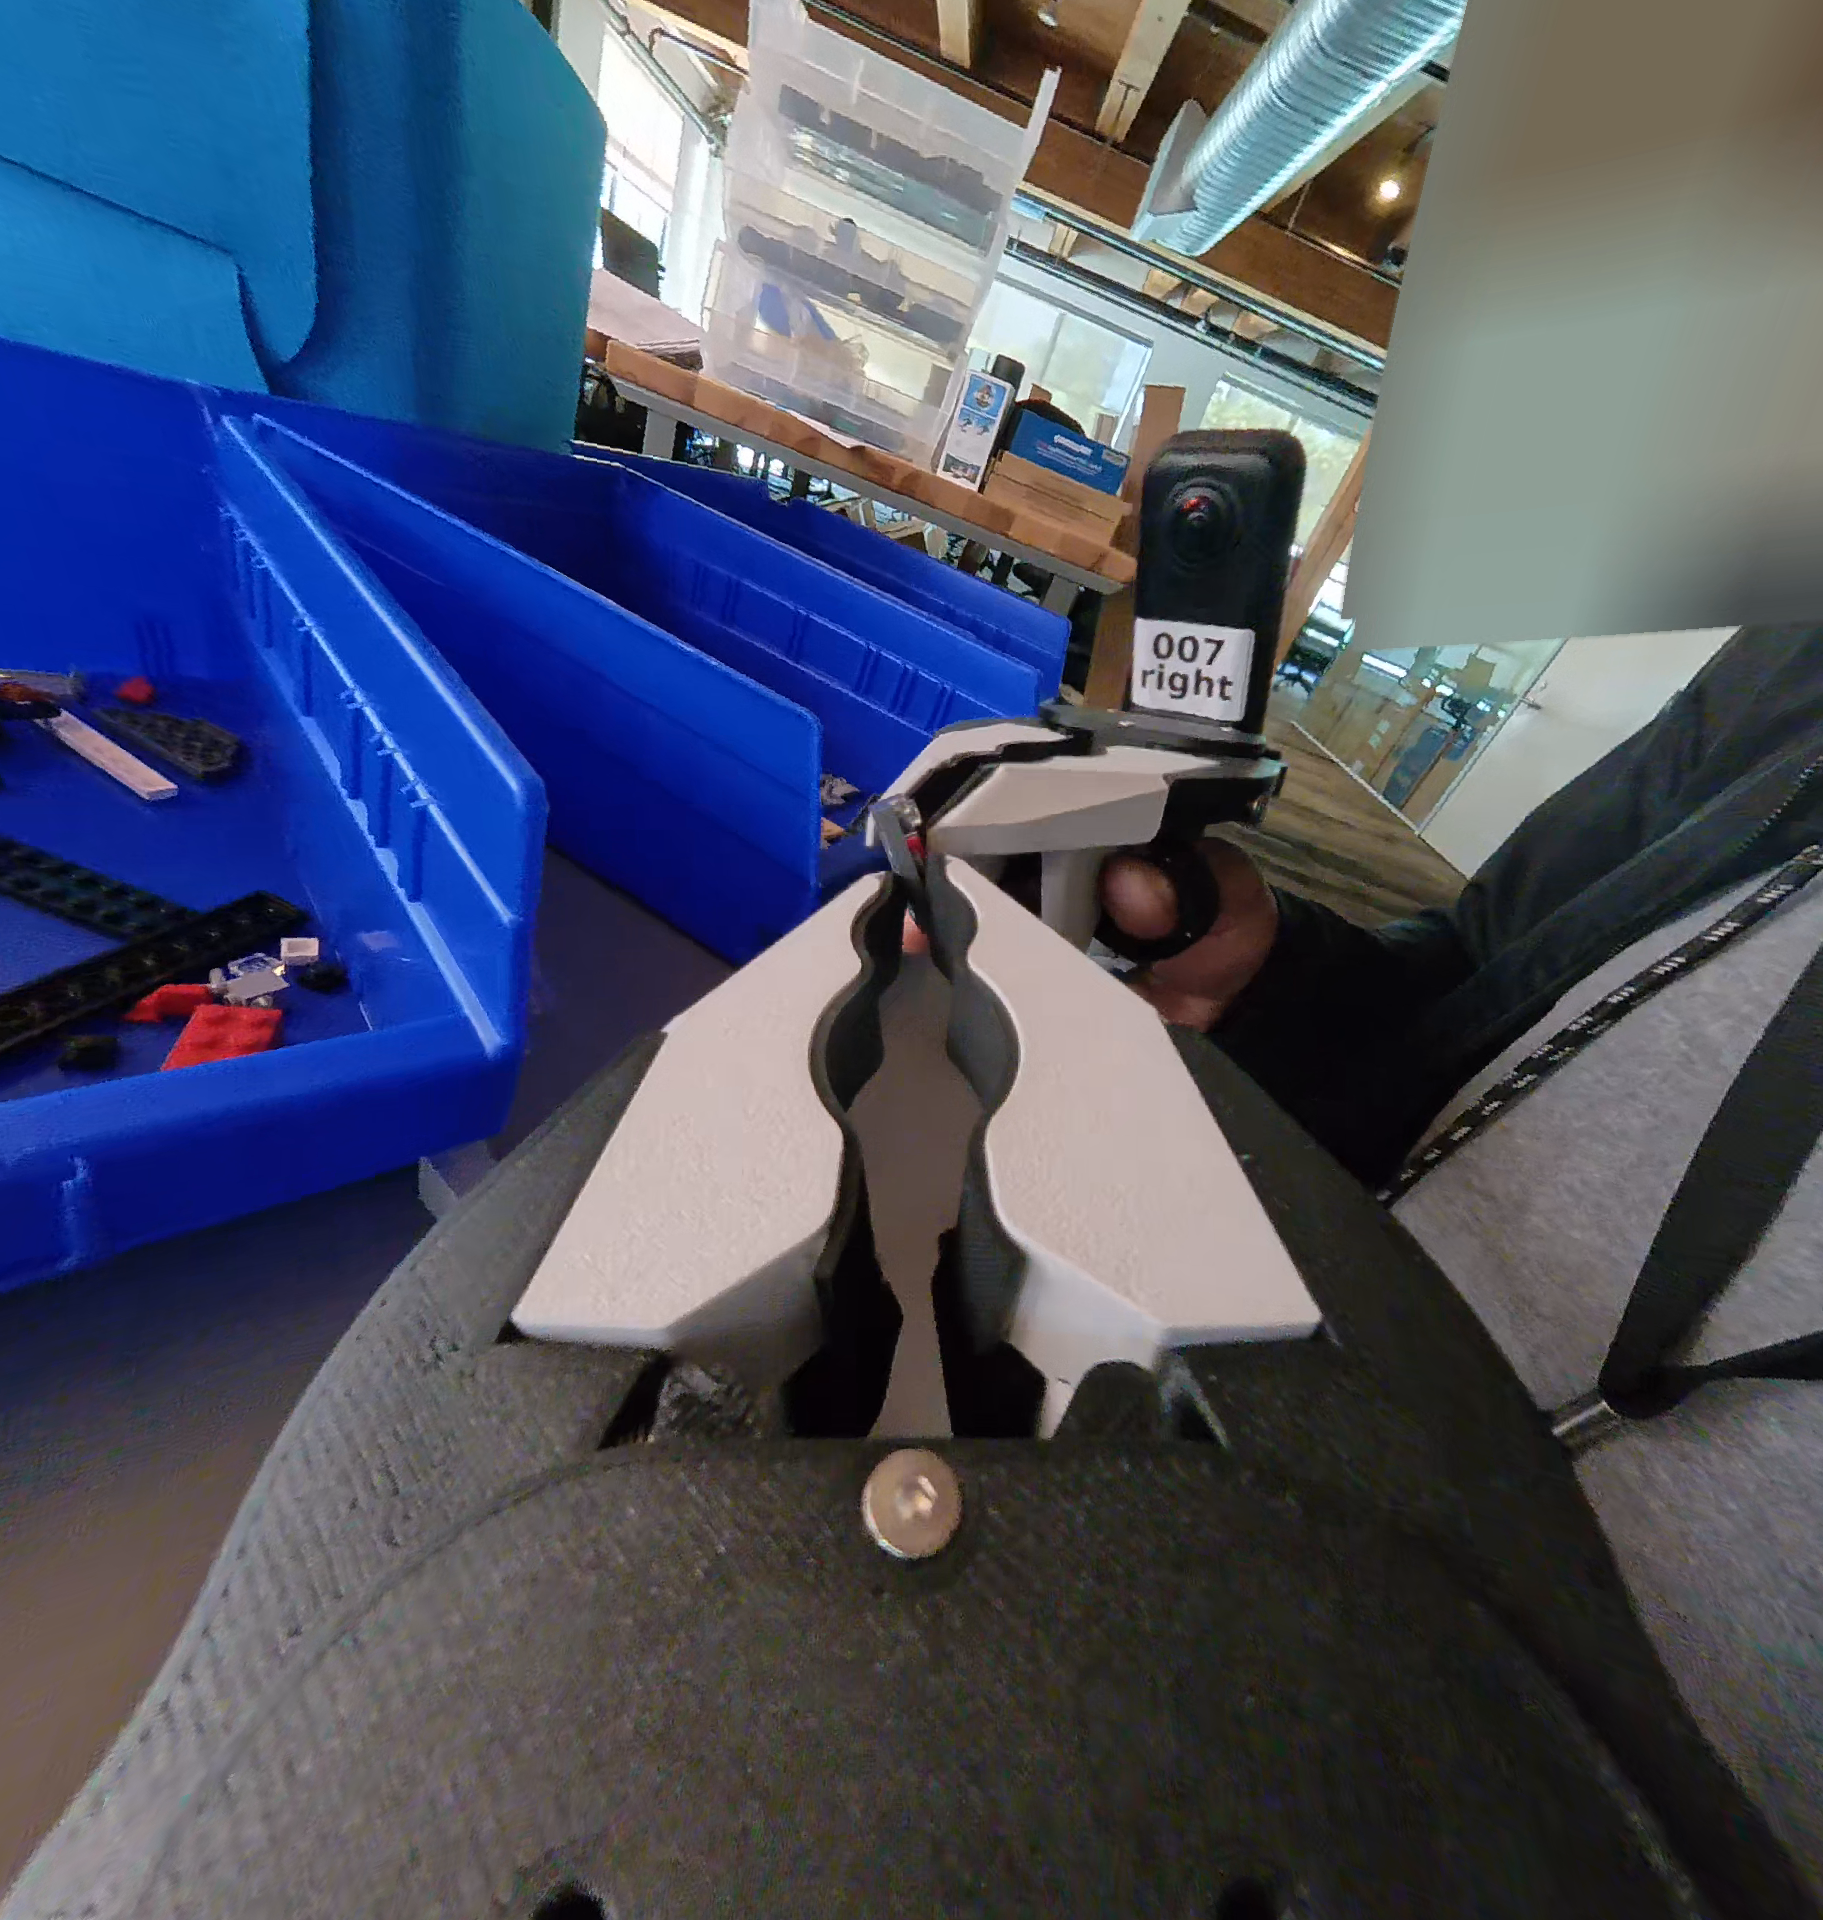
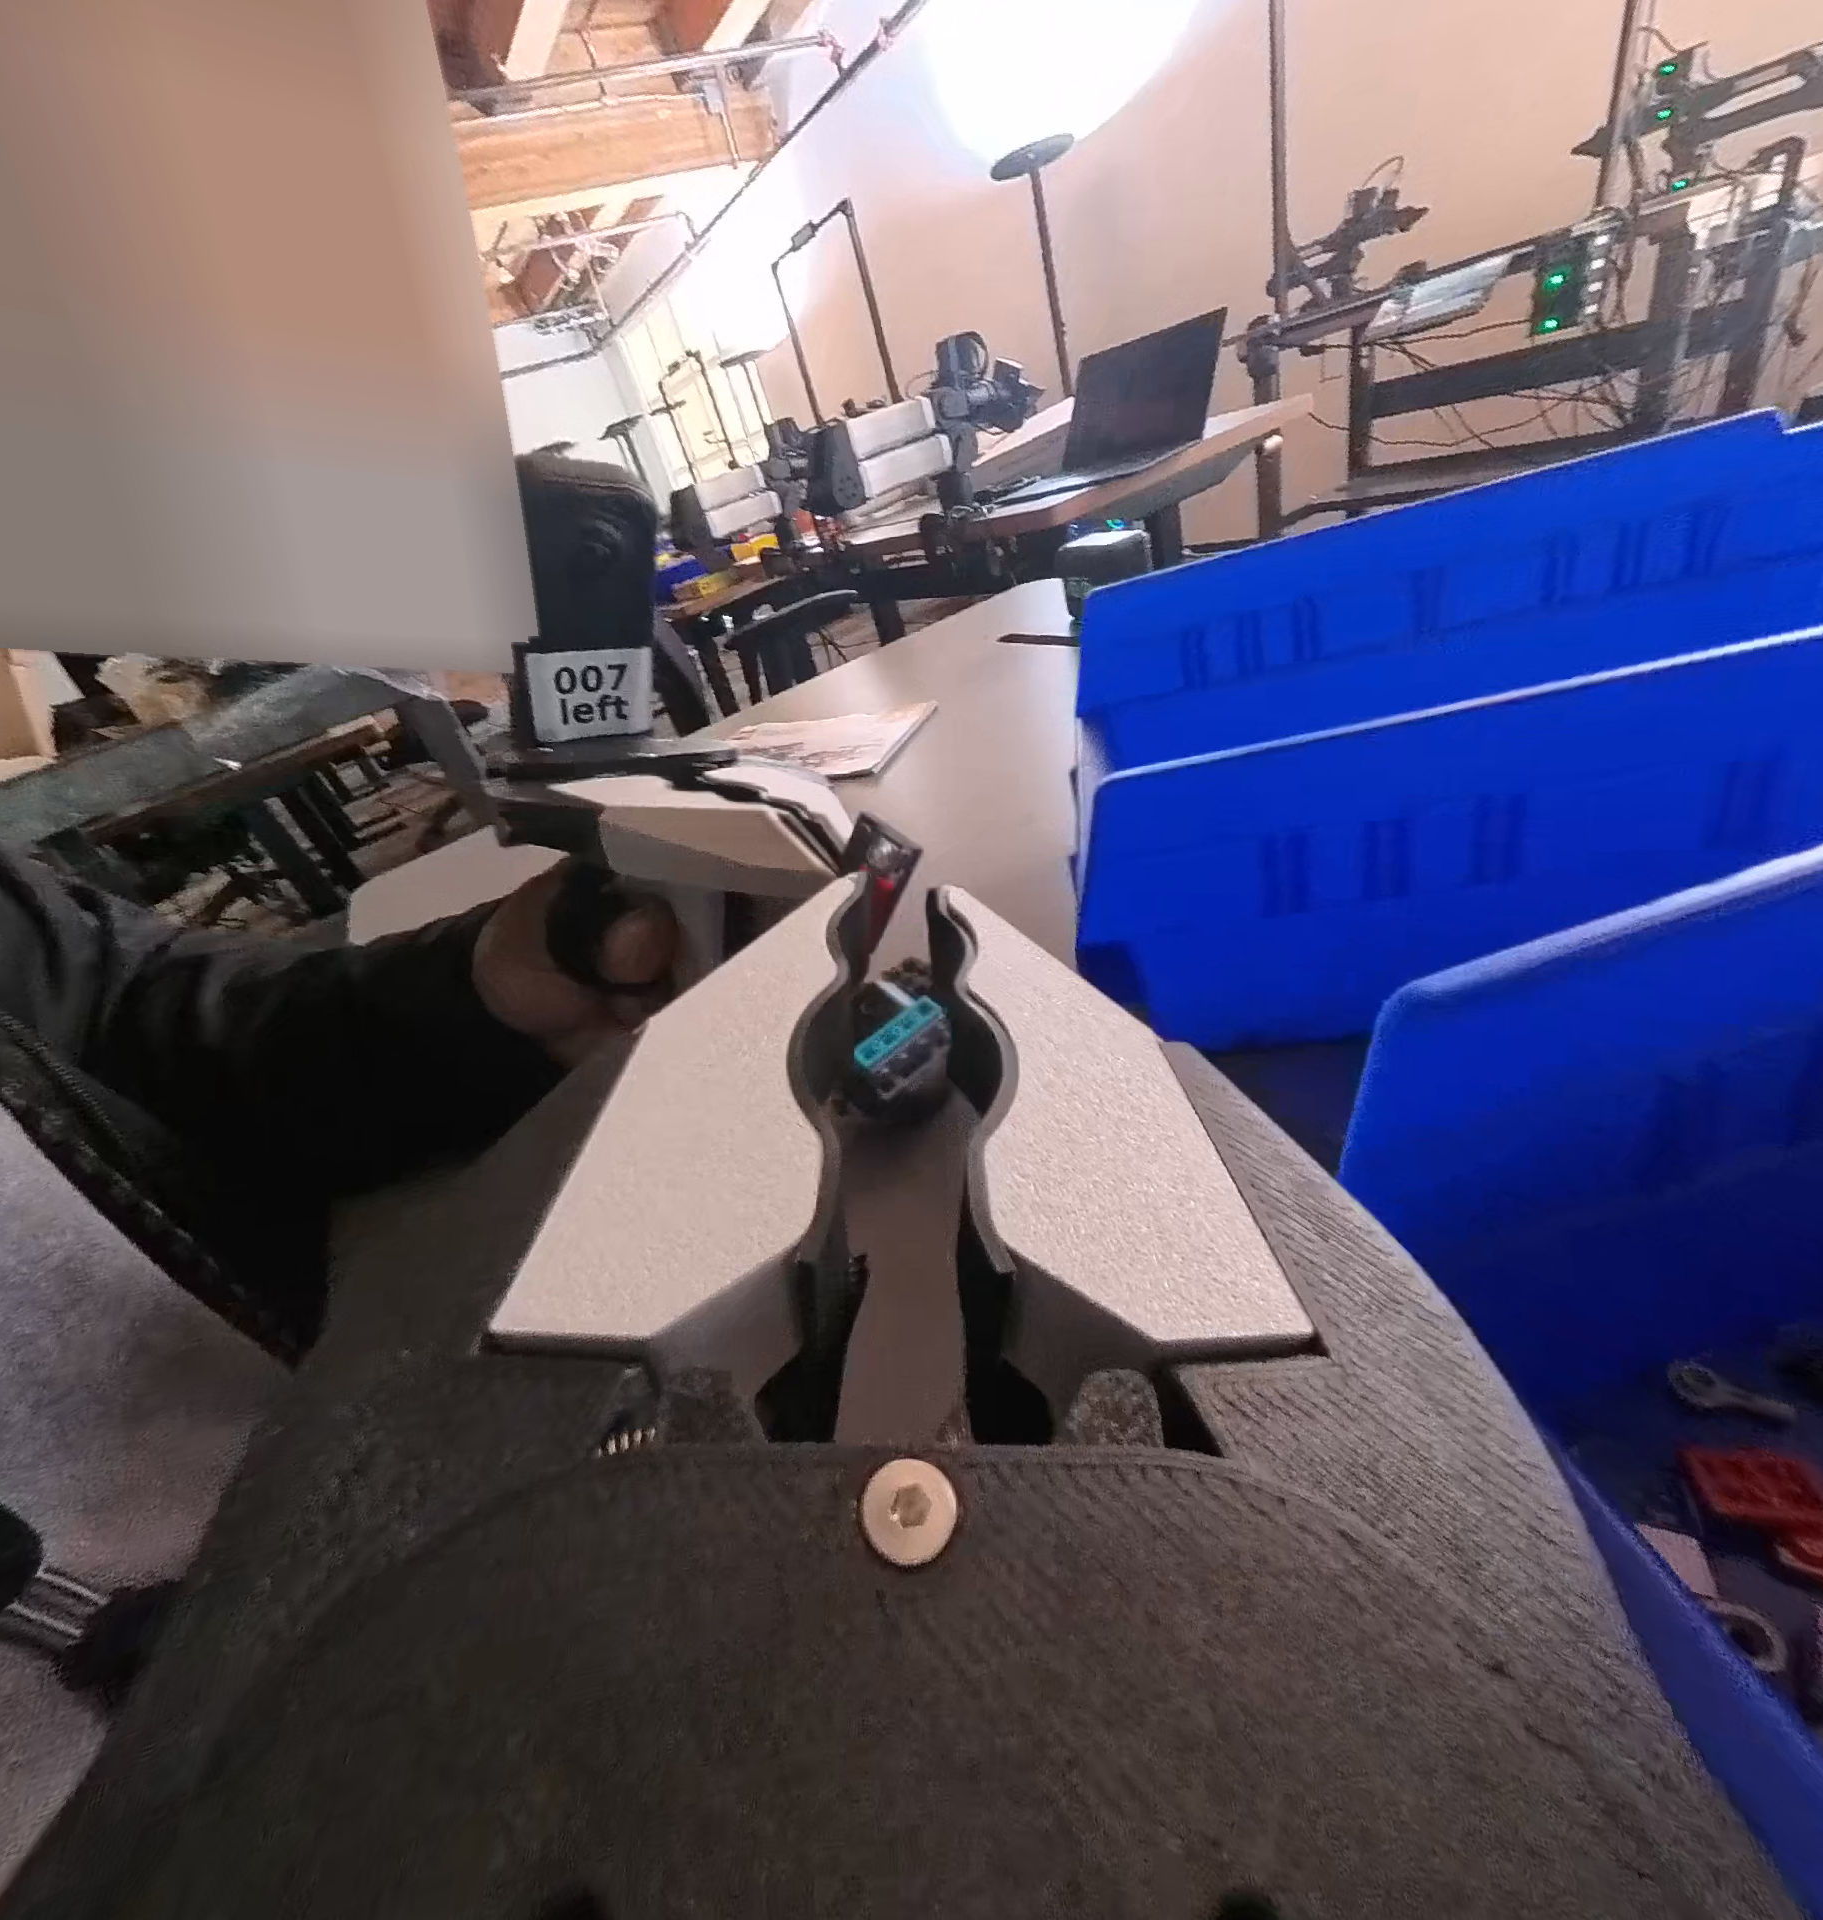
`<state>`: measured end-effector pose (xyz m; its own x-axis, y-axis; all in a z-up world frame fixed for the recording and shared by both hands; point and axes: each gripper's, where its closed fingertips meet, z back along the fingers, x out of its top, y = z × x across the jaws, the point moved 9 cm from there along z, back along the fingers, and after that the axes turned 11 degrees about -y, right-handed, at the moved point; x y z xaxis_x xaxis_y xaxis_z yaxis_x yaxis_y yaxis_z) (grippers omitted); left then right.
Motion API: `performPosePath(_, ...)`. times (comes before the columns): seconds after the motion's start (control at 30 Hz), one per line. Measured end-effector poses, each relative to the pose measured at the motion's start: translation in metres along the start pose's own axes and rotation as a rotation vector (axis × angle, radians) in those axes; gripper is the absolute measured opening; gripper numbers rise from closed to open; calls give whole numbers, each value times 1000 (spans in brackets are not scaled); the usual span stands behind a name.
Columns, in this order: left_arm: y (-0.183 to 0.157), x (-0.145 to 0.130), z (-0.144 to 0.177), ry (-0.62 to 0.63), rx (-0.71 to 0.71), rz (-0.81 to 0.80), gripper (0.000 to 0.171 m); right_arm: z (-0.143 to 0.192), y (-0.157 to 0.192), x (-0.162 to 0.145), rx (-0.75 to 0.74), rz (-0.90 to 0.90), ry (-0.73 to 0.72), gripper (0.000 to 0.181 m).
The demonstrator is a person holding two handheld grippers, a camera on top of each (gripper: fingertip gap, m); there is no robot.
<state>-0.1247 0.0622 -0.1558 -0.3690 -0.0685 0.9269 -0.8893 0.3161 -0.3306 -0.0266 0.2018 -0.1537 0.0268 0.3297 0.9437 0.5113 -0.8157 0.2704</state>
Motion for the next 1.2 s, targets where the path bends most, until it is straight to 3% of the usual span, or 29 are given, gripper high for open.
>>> performPosePath(0.27,7,2,3,-75,61,86,5,-7,12,-6,-75,149,45,20)
performPosePath(0.53,6,-3,0,-78,91,145,5,-14,22,-12,-208,434,69,20)
performPosePath(0.8,10,-4,1,-90,40,256,5,-14,27,-11,-173,639,98,11)
performPosePath(0.97,6,-1,1,-41,47,122,5,-11,22,-9,-97,545,102,8)
performPosePath(1.2,2,1,0,-30,67,31,5,-8,10,-7,-18,216,69,6)
